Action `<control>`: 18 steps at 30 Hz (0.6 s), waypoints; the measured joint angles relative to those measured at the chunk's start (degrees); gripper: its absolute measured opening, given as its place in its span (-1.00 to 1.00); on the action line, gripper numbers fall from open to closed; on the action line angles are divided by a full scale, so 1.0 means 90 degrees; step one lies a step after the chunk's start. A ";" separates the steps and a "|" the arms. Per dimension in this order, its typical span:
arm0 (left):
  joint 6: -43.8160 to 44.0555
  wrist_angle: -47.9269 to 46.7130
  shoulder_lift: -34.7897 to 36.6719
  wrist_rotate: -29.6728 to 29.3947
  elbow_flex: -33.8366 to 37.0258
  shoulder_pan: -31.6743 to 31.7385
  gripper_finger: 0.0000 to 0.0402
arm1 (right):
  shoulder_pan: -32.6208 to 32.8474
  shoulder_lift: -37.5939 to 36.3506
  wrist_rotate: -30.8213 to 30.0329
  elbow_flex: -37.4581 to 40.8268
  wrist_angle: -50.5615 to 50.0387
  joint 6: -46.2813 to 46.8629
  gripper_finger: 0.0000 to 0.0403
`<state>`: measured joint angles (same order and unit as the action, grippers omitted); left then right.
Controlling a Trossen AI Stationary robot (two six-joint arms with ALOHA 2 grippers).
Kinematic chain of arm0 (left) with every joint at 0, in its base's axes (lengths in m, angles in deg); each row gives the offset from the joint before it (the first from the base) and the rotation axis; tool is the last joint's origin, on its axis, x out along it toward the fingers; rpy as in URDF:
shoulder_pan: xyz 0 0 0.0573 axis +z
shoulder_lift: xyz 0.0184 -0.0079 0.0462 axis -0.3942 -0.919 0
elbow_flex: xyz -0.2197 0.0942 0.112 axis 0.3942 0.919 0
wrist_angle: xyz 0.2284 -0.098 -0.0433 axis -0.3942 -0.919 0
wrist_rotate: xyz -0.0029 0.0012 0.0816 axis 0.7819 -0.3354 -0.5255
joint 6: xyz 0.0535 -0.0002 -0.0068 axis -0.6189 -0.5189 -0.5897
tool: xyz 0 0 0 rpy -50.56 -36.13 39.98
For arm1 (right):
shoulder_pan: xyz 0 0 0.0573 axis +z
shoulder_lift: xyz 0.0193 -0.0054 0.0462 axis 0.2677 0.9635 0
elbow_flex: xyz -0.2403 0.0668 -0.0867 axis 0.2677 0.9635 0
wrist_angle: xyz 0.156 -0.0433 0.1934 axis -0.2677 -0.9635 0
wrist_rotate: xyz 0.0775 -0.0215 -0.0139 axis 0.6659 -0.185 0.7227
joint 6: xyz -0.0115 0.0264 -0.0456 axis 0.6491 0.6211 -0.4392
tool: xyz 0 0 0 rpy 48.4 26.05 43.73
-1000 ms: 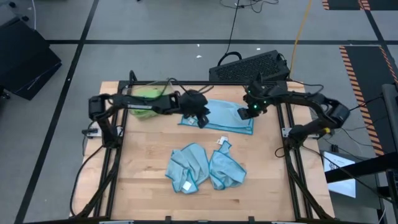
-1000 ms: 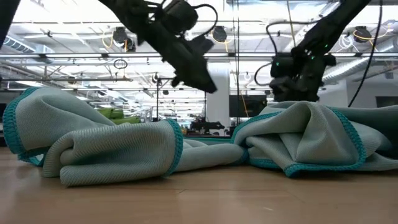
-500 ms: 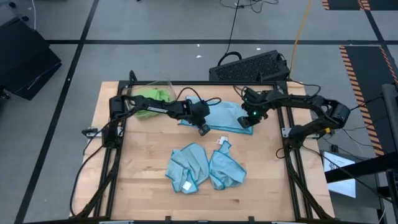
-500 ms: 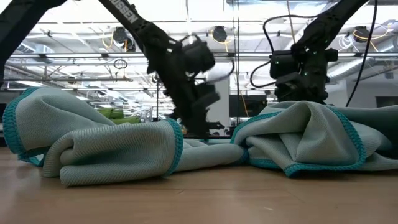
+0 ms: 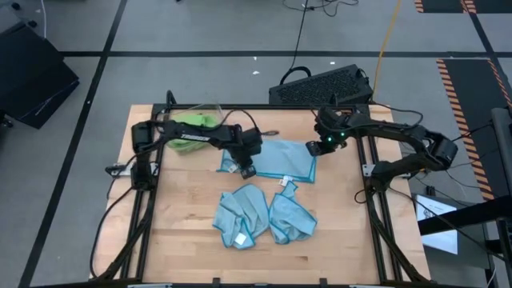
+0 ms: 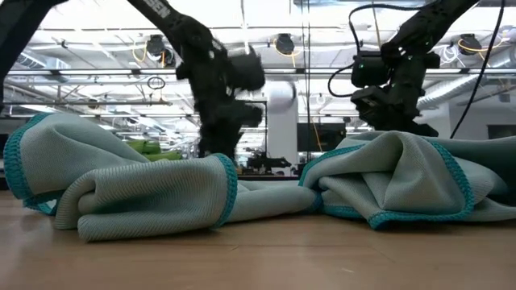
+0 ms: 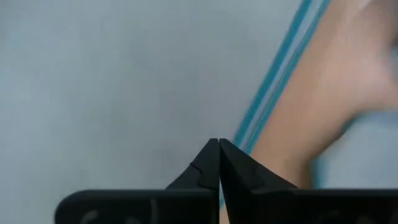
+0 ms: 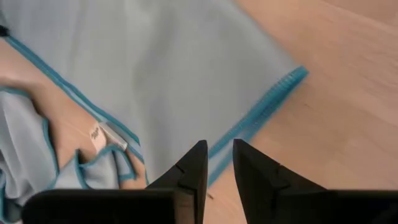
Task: Fold microfiber towels
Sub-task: Fold the top center blue microfiber cloth
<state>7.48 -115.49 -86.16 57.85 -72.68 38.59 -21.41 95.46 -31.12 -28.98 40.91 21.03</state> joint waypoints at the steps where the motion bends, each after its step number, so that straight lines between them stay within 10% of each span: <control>1: -0.0002 0.0266 0.0123 -0.0079 -0.0018 0.0000 -0.95 | -0.0011 0.0052 0.0014 0.0000 0.0057 0.0011 -0.65; 9: 0.0096 0.3010 0.0068 -0.0139 -0.0046 -0.0145 -0.96 | 0.0362 0.0917 0.0359 0.0000 0.0725 -0.0105 -0.65; 18: 0.0787 0.2871 -0.0860 0.0104 -0.0023 -0.0199 -0.98 | 0.0398 0.1411 -0.0051 0.0002 0.0926 -0.0668 -0.65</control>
<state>14.57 -89.65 -93.90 58.79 -72.89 36.80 -17.83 108.16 -31.58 -28.96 49.25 15.02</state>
